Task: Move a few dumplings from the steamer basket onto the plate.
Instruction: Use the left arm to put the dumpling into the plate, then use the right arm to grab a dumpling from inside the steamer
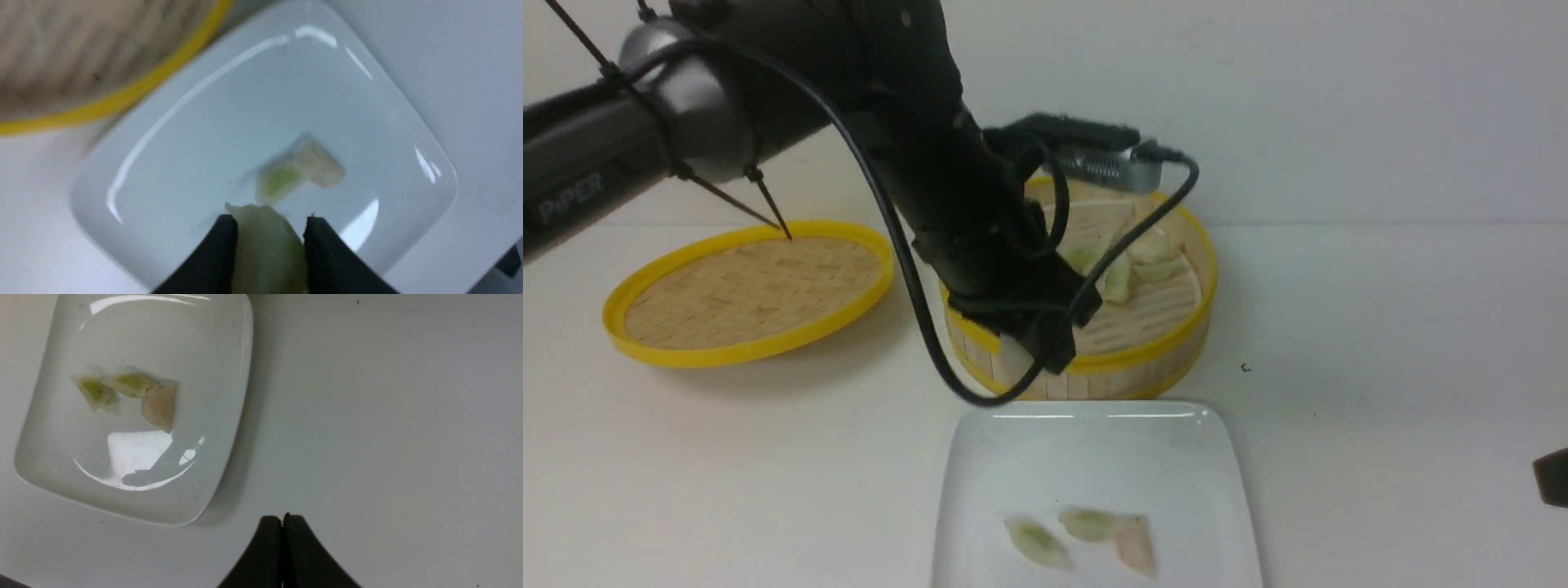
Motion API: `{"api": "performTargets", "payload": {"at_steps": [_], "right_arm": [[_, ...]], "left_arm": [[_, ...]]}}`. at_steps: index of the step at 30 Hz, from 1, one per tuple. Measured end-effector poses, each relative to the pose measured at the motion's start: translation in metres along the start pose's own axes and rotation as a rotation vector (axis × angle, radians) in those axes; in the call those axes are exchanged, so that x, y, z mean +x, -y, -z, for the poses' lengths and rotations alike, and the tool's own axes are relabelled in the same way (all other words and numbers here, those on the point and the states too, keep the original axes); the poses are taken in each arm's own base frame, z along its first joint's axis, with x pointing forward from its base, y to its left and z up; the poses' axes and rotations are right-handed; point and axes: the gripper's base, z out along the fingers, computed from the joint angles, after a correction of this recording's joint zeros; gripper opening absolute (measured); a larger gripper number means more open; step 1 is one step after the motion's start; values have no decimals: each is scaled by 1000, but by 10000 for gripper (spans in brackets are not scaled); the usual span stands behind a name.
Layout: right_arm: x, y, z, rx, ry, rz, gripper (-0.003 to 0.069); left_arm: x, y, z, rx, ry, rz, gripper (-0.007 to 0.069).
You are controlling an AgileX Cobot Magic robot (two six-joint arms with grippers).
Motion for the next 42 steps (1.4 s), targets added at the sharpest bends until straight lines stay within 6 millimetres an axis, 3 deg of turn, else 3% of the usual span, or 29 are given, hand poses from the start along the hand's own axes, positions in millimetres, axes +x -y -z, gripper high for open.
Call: {"api": "performTargets", "payload": {"at_steps": [1,2,4,10,13,16,19,23,24,26,27,28,29,30,31,32,36,39,42], "right_arm": [[0,0,0,0,0,0,-15],[0,0,0,0,0,4,-15],[0,0,0,0,0,6,-15],[-3,-1,0,-11,30,-1,-15],[-5,-1,0,-12,54,-4,-15],[-9,-1,1,-11,94,2,-15],[-13,-3,2,-25,107,12,-15],[-33,-6,8,-54,122,23,-15],[-45,-8,11,-70,120,30,-15],[-50,-7,10,-76,103,35,-15],[-55,-7,9,-80,92,42,-15],[-57,-6,8,-83,84,48,-15],[-57,-6,8,-83,83,47,-15],[-58,-6,7,-86,82,56,-13],[-59,-7,7,-89,83,62,-13],[-59,-7,8,-88,85,63,-13],[-71,-21,1,-124,75,127,-13],[-89,-34,-14,-148,38,195,-11],[-114,-50,-42,-149,0,276,-8]], "left_arm": [[1,0,-2,3,-8,1,184],[9,2,-20,14,-68,7,184],[12,3,-36,14,-96,9,184],[3,-7,-74,-27,-67,9,204],[0,-12,-86,-39,-59,16,302],[-3,-16,-94,-50,-44,23,503],[-4,-16,-91,-50,-45,52,576],[-11,-16,-67,-66,-29,88,515],[-13,-17,-44,-88,6,98,389],[-12,-17,-28,-101,32,102,288],[-8,-16,-9,-116,57,99,160],[-5,-15,4,-127,79,96,82],[-5,-15,7,-129,85,95,82],[2,-9,29,-139,133,86,25],[8,-4,42,-143,159,80,10],[8,-4,42,-143,159,80,8],[44,20,90,-162,319,52,-6],[75,33,112,-172,427,60,-6],[106,41,120,-173,488,83,-6]]}}
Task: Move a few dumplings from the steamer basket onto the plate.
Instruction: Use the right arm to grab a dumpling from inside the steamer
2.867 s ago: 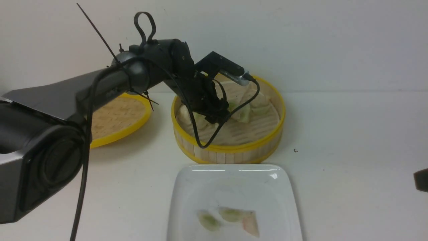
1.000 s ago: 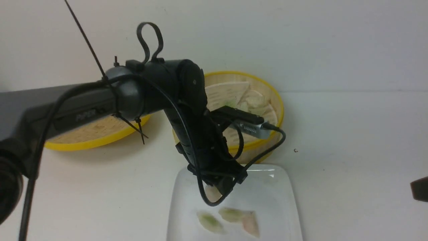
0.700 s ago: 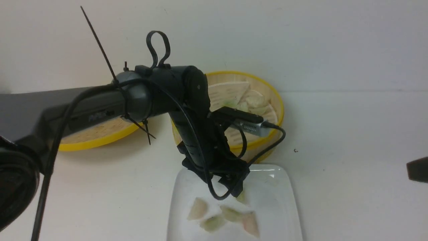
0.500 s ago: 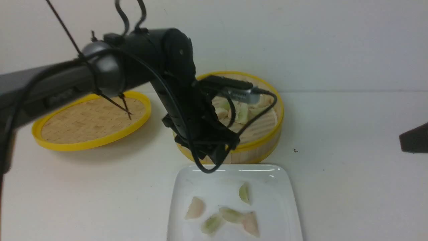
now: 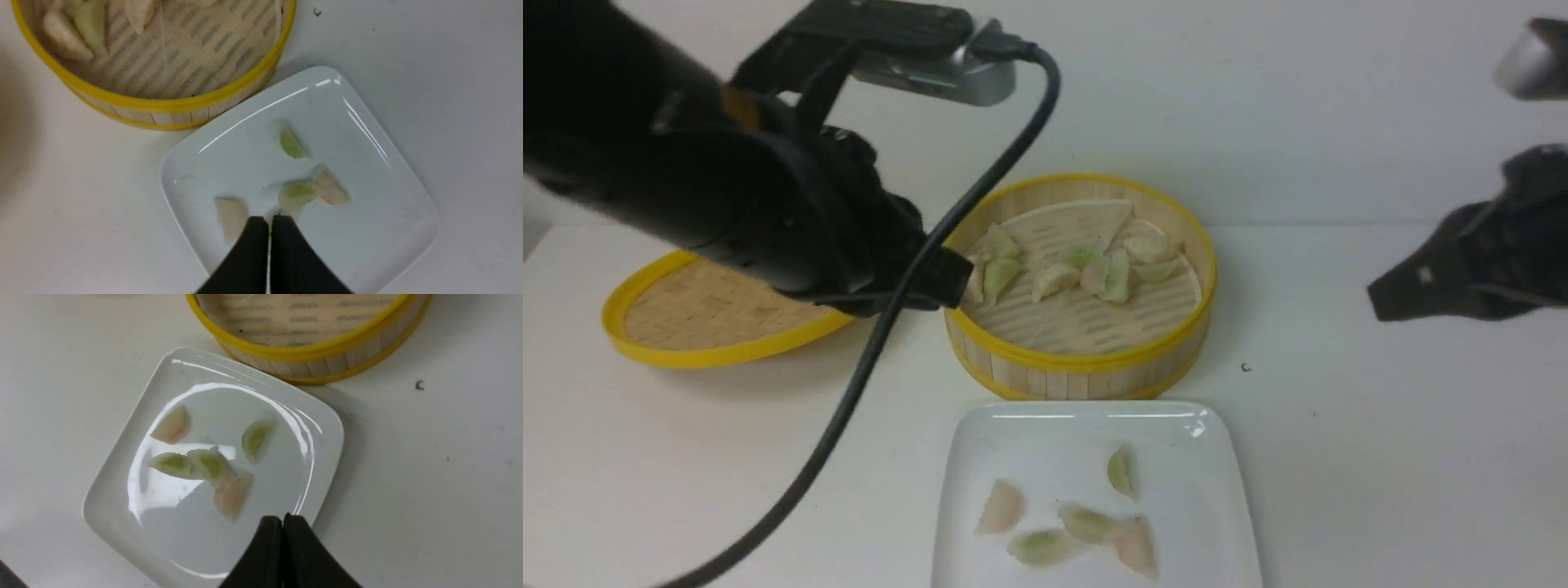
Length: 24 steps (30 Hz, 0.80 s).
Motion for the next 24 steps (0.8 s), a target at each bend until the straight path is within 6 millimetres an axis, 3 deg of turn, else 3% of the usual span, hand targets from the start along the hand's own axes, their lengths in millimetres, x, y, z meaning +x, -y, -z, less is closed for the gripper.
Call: {"api": "performTargets", "payload": {"at_steps": [2,4,8,9,10,12,16,19,24], "right_arm": [[-11,-1,-16,1,-18,27,-4],[-33,-1,-47,12,-48,80,13],[-65,1,-102,17,-85,127,83],[-68,1,-108,16,-86,130,93],[-80,5,-133,16,-95,128,146],[-92,12,-156,23,-97,127,224],[-103,29,-195,75,-124,161,347],[-109,41,-214,135,-129,208,418],[-108,56,-245,192,-137,238,463]], "left_arm": [[11,1,6,-1,8,9,-6],[32,0,12,-3,10,28,-6],[57,-1,13,-5,-17,58,-6],[58,-1,14,-5,-16,60,-6],[64,-1,14,-6,-33,64,-6],[68,-1,18,-14,-47,54,-6],[73,-2,26,-38,-64,41,-6],[77,-2,32,-57,-70,37,-6],[83,-4,43,-98,-62,32,-6]]}}
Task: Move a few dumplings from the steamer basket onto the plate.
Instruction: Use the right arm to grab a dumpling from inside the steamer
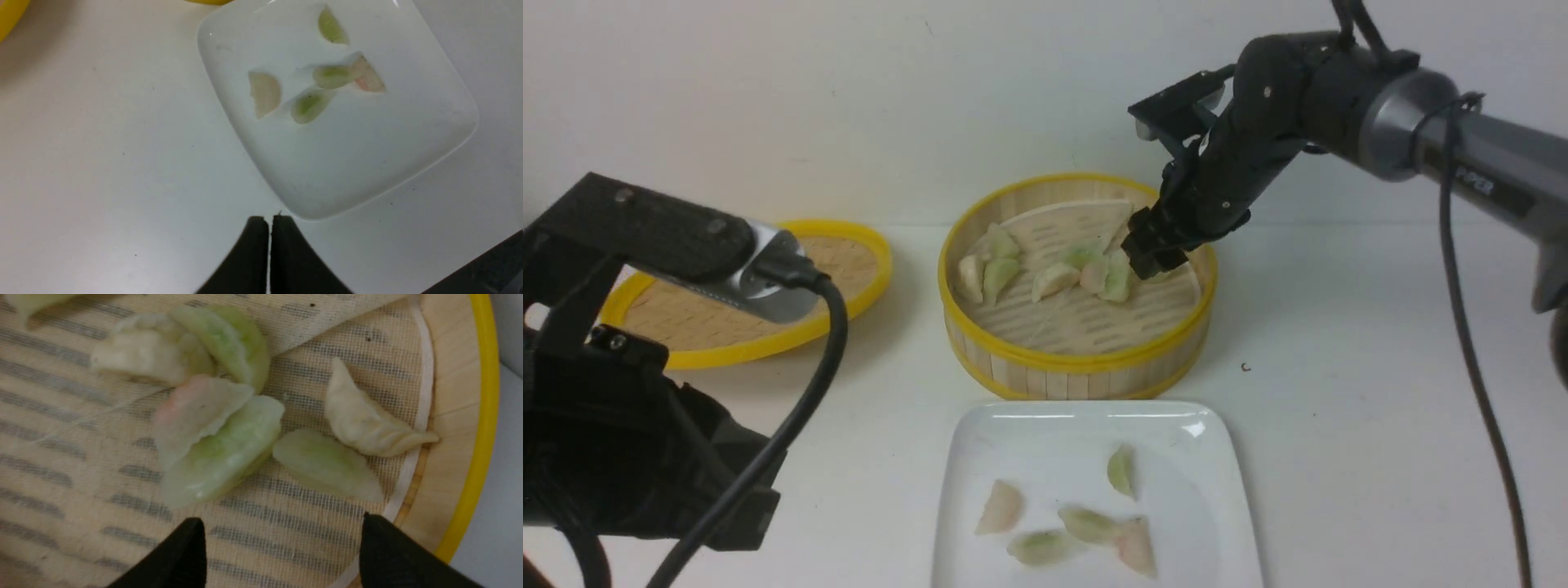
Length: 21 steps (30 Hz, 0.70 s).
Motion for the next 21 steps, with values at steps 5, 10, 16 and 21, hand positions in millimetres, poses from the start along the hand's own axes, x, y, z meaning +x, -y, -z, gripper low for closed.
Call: {"api": "performTargets", "payload": {"at_steps": [5,10,16,21], "right_arm": [[4,3,-29,17,20,-20,466],[0,8,-36,61,69,-15,466],[1,9,-45,95,78,15,461],[2,9,-49,96,67,17,444]], "left_arm": [[6,-4,8,-48,-7,-5,-6],[12,-7,14,-87,-21,-7,-6],[17,-9,22,-110,-5,-16,-6],[19,-10,25,-123,0,-22,-6]]}}
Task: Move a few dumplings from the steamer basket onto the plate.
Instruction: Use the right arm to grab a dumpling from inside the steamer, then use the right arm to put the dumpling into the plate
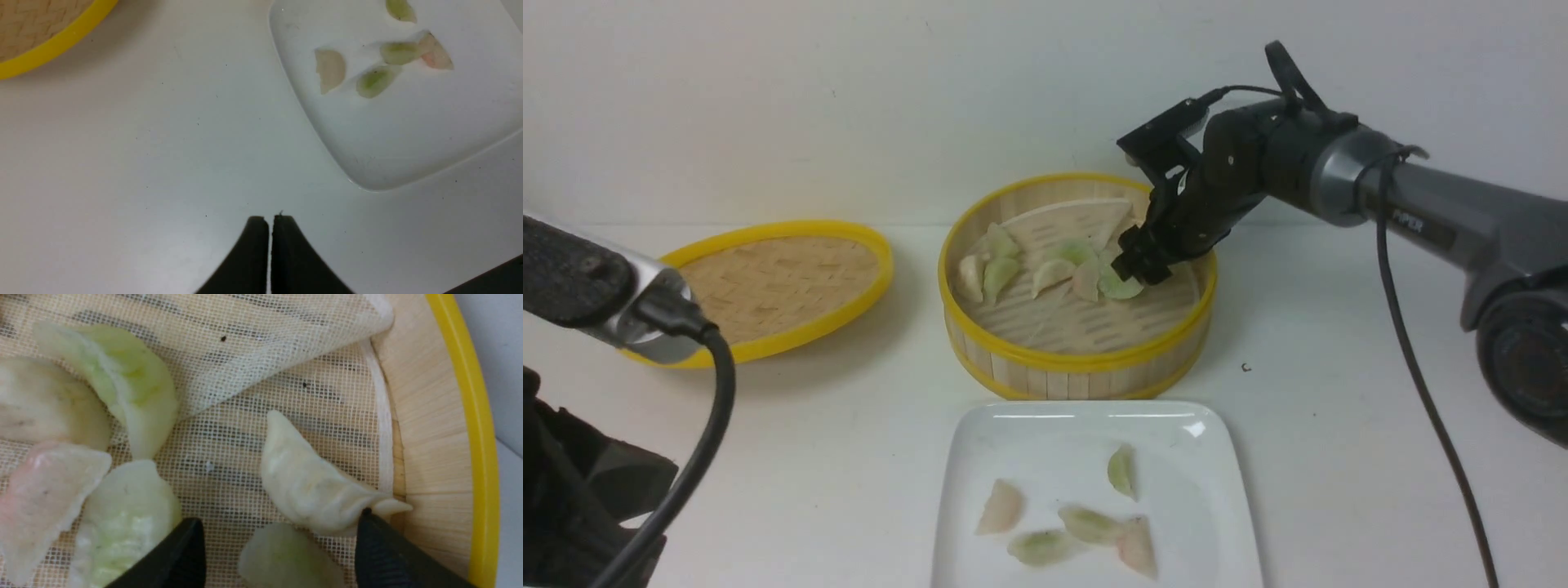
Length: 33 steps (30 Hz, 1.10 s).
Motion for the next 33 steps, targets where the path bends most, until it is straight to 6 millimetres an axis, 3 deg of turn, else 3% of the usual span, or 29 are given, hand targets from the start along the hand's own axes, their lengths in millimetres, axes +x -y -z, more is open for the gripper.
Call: {"api": "performTargets", "payload": {"at_steps": [4,5,6,7,14,15,16,19,22,23,24,27,31,32,33], "right_arm": [[2,-1,-1,-4,-34,5,358],[4,-1,-1,-9,-57,-3,291],[5,-1,-1,-11,-61,-3,279],[6,-2,-1,-16,-80,-16,185],[7,-6,28,-66,-167,-71,167],[1,-7,49,-86,-168,-86,167],[1,-7,52,-86,-168,-85,167],[-13,-9,111,-131,-134,-108,167],[-21,-12,159,-167,-65,-127,167],[-22,-13,162,-169,-59,-128,167],[-19,-19,191,-195,-21,-135,167],[-4,-35,214,-218,-36,-123,167],[45,-76,208,-285,-203,-111,167],[47,-78,207,-287,-208,-111,167],[65,-91,193,-301,-261,-108,167]], "left_arm": [[0,0,0,0,0,0,-6],[0,0,0,0,-1,0,-6],[0,0,0,0,-1,0,-6],[0,0,0,0,-1,0,-6],[0,0,0,0,-1,0,-6],[0,0,0,0,-1,0,-6],[0,0,0,0,-1,0,-6],[0,0,0,0,0,0,-6],[-1,0,0,1,11,0,-6],[-1,0,0,1,11,0,-6],[-3,0,0,2,32,0,-6],[-4,0,0,2,41,0,-6],[-5,0,0,3,59,0,-6],[-5,0,0,3,59,0,-6],[-6,0,0,4,65,0,-6]]}}
